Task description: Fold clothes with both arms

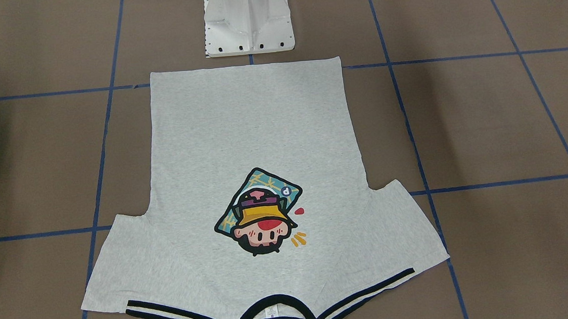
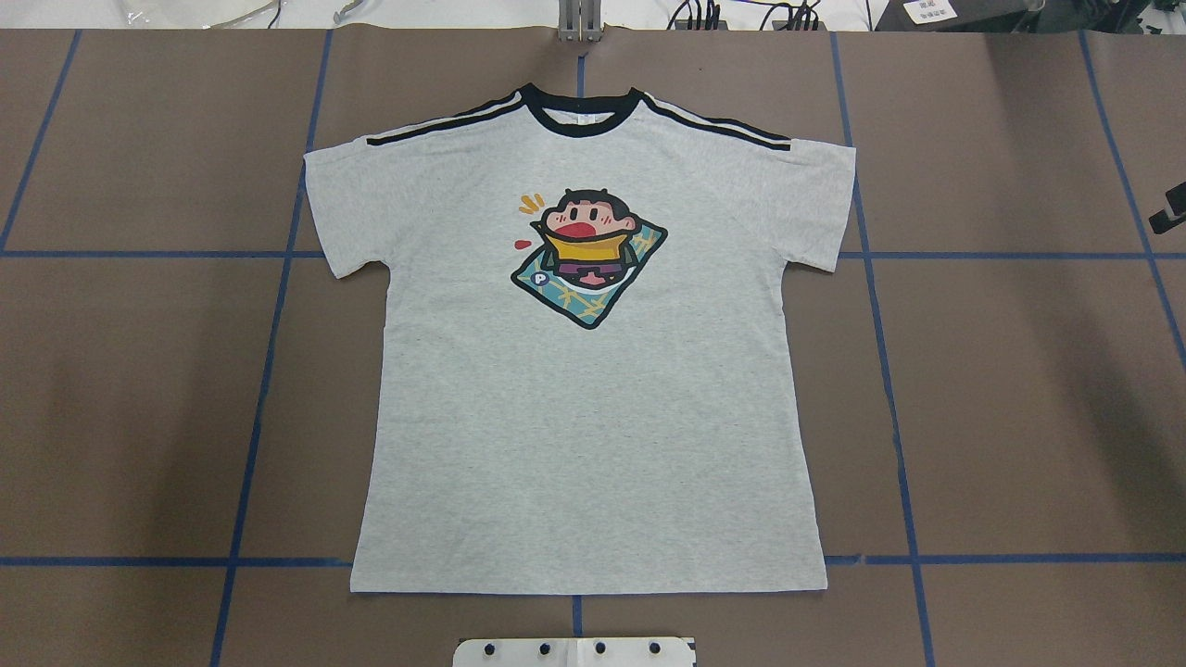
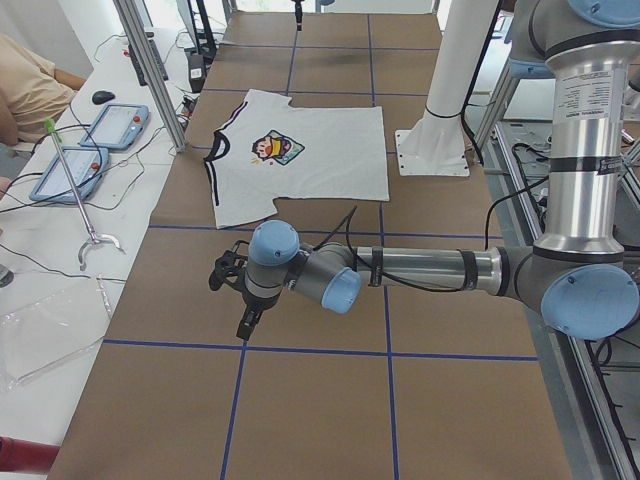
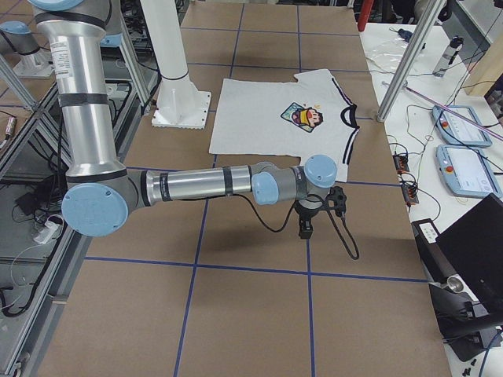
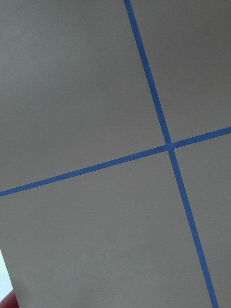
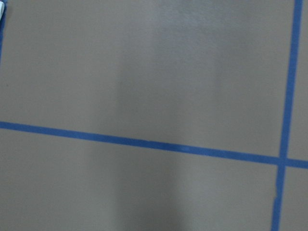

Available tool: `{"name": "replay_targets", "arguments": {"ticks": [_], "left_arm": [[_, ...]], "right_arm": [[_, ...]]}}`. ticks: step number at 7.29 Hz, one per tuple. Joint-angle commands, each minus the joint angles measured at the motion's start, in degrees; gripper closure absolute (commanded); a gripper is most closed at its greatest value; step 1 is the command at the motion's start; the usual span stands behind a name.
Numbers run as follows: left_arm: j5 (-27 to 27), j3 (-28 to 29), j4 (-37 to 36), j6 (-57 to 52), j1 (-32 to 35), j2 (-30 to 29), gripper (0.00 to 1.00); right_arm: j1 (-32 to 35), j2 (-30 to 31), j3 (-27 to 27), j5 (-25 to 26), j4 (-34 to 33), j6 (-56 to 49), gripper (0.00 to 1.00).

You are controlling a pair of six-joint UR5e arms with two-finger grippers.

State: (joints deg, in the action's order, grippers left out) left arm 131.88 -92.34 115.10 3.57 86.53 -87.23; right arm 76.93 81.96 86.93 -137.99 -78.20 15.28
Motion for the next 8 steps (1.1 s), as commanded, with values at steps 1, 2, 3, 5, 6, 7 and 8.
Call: {"name": "replay_targets", "arguments": {"ticks": [1, 2, 3, 5, 6, 7, 8], "left_arm": [[2.68, -2.74, -0.05, 0.21, 0.05, 1.53, 0.0], [2.94, -3.19, -0.14, 0.21, -0.04, 1.71, 0.0], [3.03, -3.37, 0.21, 0.13, -0.04, 1.53, 0.0], [3.03, -3.63, 0.48, 0.04, -0.04, 1.27, 0.01], [3.21, -3.63, 0.56, 0.04, -0.04, 1.44, 0.0], [4.86, -3.11, 0.48, 0.12, -0.04, 1.45, 0.0], [5.05, -3.11, 0.48, 0.13, -0.04, 1.36, 0.0]], "right_arm": [[-5.21, -10.45, -10.67, 0.61, 8.37, 14.2, 0.0], [-6.08, -14.68, -15.08, 0.7, 12.07, 18.51, 0.0], [-8.7, -19.42, -19.04, 1.66, 14.45, 24.91, 0.0], [-13.36, -25.24, -23.46, 10.47, 17.81, 31.28, 0.01], [-14.95, -26.92, -24.61, 12.89, 19.56, 34.26, 0.02], [-15.84, -28.94, -28.27, 15.01, 22.62, 42.47, 0.03], [-16.81, -30.09, -33.01, 17.99, 29.26, 50.21, 0.05]]}}
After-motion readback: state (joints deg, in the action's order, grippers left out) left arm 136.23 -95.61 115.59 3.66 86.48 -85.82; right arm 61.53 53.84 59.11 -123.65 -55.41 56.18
